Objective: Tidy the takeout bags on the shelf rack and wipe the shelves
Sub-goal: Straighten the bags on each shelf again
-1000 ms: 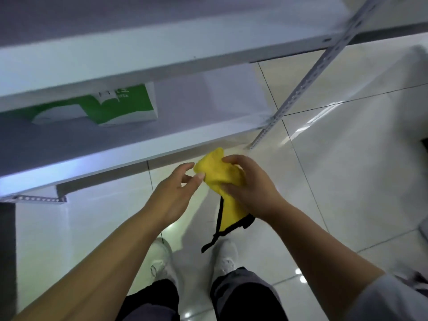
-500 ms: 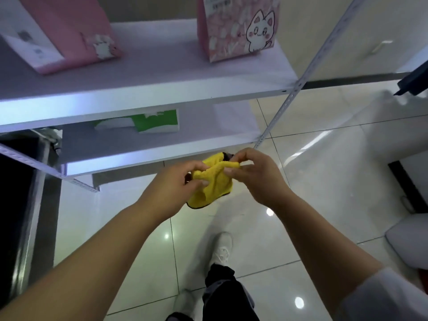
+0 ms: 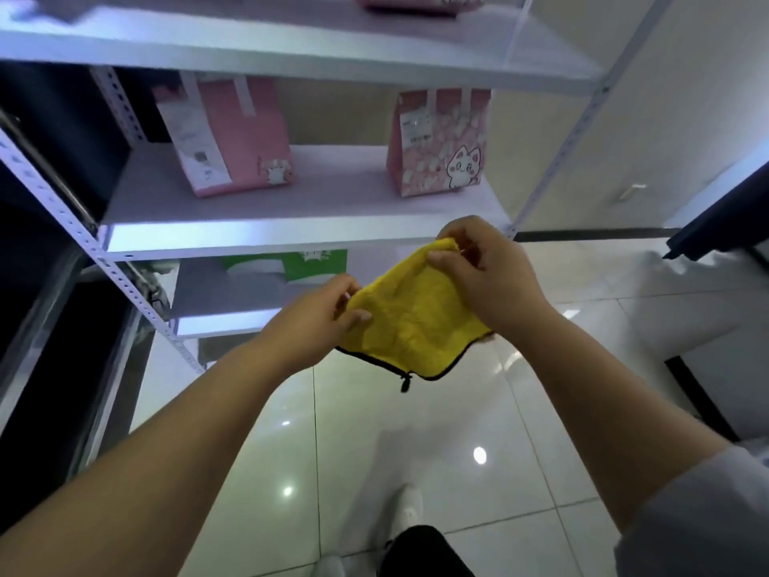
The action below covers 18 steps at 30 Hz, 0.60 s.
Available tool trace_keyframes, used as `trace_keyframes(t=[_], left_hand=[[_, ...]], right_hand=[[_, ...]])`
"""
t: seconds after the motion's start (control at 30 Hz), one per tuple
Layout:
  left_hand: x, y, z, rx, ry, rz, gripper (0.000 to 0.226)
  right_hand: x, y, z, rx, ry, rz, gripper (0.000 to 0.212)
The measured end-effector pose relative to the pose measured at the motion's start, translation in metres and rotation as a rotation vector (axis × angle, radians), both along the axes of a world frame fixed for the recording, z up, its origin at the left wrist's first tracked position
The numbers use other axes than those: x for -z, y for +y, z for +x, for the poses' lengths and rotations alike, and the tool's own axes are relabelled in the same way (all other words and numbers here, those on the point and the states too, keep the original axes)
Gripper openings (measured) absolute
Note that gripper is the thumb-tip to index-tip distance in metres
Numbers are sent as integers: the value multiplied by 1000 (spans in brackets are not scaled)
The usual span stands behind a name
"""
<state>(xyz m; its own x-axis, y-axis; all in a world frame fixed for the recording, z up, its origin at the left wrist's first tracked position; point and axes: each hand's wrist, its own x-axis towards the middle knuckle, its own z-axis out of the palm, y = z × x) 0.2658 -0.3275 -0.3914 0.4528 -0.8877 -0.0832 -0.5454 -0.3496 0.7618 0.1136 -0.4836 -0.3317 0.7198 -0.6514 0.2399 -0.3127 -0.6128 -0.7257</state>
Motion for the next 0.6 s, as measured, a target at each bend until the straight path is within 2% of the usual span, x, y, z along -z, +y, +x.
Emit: trace_keyframes(t=[0.17, 0.23, 0.3, 0.43, 0.6], left_hand=[[-35, -7, 4, -15, -206, -89, 16], [-53, -16, 7, -53, -293, -222, 17], [-71, -30, 8, -49, -373, -302, 18], [-90, -62, 5, 5, -417, -185, 9], [-109, -106, -4, -11, -373, -174, 6]], right_hand=[[-32, -20, -20, -39, 206, -71, 12], [-41, -27, -28, 15, 97, -130, 6], [-50, -38, -33, 66, -51, -173, 11], [-56, -70, -40, 39, 95, -157, 4], [-64, -120, -47, 19, 51, -105, 6]])
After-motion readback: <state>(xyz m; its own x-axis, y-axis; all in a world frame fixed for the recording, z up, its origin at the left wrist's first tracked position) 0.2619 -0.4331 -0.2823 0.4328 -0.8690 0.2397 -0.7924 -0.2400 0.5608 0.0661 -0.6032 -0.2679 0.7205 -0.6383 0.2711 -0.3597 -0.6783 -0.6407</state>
